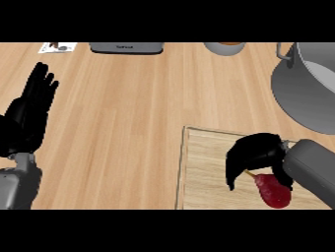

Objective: Pick the pear from the tray and place it in the pot

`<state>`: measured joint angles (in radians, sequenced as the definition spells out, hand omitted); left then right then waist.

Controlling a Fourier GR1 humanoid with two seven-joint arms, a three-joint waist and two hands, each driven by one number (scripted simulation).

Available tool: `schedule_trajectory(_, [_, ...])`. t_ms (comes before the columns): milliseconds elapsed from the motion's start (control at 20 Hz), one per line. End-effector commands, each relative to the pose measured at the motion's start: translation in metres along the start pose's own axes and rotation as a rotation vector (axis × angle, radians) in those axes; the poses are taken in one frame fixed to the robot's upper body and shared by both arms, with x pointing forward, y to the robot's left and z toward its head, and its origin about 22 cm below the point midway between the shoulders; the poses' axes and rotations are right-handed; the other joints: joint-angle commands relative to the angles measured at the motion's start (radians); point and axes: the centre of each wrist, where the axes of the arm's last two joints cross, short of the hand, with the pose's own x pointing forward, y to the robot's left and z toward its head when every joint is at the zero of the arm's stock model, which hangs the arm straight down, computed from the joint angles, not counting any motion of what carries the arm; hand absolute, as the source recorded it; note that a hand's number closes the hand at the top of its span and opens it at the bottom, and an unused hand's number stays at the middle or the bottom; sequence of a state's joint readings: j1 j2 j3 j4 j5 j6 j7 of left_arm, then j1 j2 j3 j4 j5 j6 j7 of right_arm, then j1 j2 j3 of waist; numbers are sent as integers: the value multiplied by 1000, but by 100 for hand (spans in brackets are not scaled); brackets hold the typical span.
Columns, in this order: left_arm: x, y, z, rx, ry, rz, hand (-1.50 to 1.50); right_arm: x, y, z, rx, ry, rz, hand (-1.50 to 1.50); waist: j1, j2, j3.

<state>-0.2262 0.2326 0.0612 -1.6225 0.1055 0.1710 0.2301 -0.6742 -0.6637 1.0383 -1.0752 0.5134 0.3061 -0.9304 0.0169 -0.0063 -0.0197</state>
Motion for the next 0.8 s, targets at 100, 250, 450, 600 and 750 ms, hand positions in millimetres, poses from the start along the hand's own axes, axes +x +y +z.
schedule_trajectory(100, [2,9,0,8,5,-9,0,-4,25,-4,8,-176,-50,150,-2,11,21])
schedule_trajectory(250, [-10,9,1,20,7,-14,0,0,21,-19,-3,-199,-50,150,-5,11,20])
schedule_trajectory(450, [-8,25,11,34,18,-5,0,22,82,48,-36,-1,13,150,-51,-5,20])
schedule_trajectory(600, [-21,37,14,117,45,-29,0,37,107,128,-46,188,62,150,-130,-18,20])
schedule_trajectory(750, [-3,33,8,96,13,-14,0,59,136,157,-137,219,92,150,-86,-7,20])
